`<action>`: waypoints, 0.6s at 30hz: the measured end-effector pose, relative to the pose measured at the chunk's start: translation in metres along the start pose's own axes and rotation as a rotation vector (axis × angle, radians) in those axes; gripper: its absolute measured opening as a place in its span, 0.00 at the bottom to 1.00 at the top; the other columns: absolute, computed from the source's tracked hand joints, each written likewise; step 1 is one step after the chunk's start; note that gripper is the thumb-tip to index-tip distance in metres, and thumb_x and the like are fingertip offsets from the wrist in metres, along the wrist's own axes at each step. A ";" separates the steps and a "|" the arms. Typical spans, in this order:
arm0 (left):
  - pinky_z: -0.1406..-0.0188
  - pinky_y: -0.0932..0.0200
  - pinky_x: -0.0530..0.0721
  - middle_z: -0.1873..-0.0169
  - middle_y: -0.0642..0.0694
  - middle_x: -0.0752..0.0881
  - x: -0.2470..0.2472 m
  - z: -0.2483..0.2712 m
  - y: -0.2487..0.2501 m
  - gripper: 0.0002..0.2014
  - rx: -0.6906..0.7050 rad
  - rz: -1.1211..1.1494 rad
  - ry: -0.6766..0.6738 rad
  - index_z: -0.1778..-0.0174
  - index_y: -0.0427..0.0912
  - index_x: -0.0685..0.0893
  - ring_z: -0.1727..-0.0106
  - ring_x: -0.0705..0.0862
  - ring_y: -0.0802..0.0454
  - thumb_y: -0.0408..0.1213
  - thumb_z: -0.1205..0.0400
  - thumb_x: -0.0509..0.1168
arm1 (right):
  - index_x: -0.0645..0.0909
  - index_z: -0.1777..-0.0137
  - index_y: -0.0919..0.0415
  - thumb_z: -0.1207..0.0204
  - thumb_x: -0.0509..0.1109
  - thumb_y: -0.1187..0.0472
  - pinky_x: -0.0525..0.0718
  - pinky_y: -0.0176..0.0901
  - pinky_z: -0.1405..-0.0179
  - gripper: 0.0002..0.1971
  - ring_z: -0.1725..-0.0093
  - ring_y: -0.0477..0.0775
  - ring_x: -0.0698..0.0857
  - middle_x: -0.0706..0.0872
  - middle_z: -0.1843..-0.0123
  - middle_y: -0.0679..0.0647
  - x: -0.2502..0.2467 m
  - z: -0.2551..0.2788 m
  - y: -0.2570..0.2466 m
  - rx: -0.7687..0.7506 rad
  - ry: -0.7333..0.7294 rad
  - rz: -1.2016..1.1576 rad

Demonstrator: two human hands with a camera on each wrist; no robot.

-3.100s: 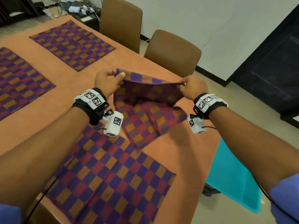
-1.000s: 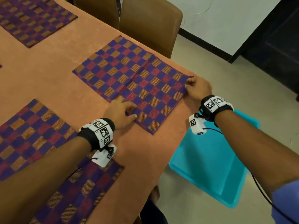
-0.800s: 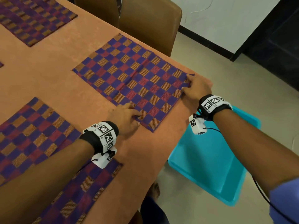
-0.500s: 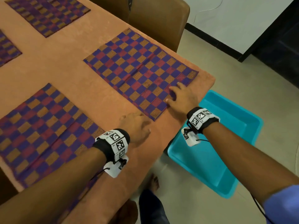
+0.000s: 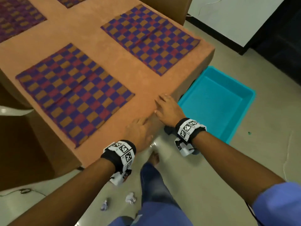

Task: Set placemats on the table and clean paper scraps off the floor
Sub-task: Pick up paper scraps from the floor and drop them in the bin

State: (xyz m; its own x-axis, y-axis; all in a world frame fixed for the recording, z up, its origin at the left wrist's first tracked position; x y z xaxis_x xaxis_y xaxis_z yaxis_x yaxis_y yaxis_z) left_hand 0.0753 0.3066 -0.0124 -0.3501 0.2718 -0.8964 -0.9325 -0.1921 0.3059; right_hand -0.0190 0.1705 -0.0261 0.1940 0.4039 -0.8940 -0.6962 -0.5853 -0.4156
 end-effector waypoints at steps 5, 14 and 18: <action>0.37 0.42 0.76 0.29 0.46 0.74 0.077 0.091 0.006 0.25 -0.010 0.048 -0.075 0.26 0.49 0.73 0.28 0.72 0.43 0.49 0.20 0.63 | 0.76 0.25 0.56 0.22 0.70 0.51 0.68 0.52 0.24 0.26 0.24 0.62 0.71 0.71 0.20 0.57 0.054 0.083 -0.020 -0.011 -0.076 -0.075; 0.35 0.52 0.78 0.34 0.48 0.81 0.261 0.245 -0.030 0.17 -0.292 0.346 -0.476 0.35 0.53 0.80 0.37 0.81 0.46 0.48 0.19 0.63 | 0.83 0.34 0.53 0.21 0.69 0.52 0.75 0.46 0.31 0.17 0.32 0.57 0.80 0.82 0.29 0.54 0.222 0.253 0.014 0.254 -0.704 -0.083; 0.42 0.59 0.78 0.33 0.48 0.78 0.330 0.261 -0.050 0.14 -0.405 0.425 -0.530 0.38 0.49 0.81 0.43 0.83 0.47 0.45 0.19 0.65 | 0.83 0.35 0.51 0.21 0.69 0.52 0.75 0.44 0.31 0.16 0.31 0.56 0.80 0.81 0.28 0.53 0.305 0.300 0.049 0.324 -0.865 -0.070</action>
State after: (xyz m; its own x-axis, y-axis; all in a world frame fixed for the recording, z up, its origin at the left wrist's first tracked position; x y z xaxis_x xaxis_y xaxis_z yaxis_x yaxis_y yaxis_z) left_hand -0.0170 0.6518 -0.2396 -0.7601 0.4913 -0.4254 -0.6397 -0.6810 0.3565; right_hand -0.2014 0.4763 -0.2682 -0.2495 0.8915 -0.3780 -0.8871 -0.3670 -0.2799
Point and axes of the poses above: each hand's wrist, its own z-axis away from the middle knuckle, its own x-axis out of the palm, y = z × x, the point moved 4 cm from there along -z, towards the middle knuckle
